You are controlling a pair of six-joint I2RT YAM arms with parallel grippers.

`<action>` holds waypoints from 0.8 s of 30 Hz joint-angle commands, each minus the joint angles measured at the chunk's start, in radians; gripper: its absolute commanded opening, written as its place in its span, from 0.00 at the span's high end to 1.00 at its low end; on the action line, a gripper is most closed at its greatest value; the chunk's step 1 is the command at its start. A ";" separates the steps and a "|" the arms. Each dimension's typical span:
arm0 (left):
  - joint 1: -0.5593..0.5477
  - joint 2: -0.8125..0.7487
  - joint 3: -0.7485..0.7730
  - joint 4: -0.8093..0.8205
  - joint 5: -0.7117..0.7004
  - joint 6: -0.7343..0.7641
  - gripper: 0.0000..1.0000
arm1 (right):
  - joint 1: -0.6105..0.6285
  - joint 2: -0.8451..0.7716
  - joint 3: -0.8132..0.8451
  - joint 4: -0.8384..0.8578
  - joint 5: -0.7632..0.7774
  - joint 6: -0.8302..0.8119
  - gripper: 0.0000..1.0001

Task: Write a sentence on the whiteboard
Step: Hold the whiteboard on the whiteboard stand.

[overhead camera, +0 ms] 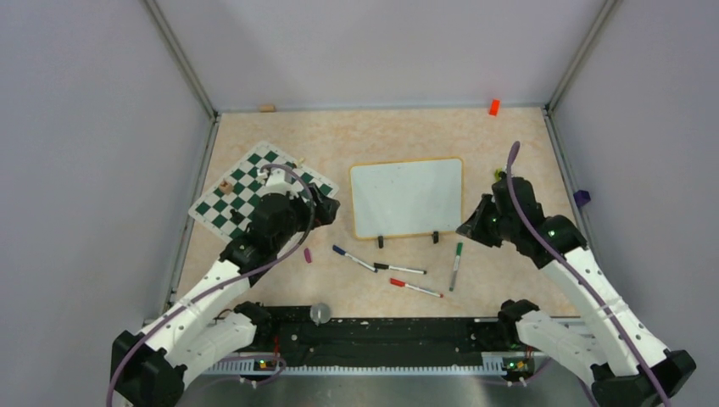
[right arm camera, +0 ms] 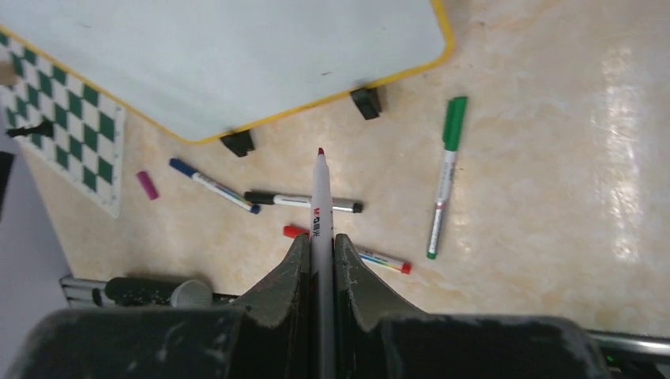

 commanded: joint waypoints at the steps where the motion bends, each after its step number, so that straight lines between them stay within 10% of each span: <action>1: 0.003 0.011 -0.042 0.210 0.086 0.064 0.01 | -0.001 0.075 0.121 -0.224 0.150 0.014 1.00; 14: 0.003 0.167 0.087 0.144 0.398 0.134 0.01 | 0.000 -0.046 0.168 -0.465 0.391 0.140 1.00; 24: 0.005 0.110 -0.016 0.244 0.305 0.106 0.01 | -0.002 -0.019 0.168 -0.454 0.412 0.114 1.00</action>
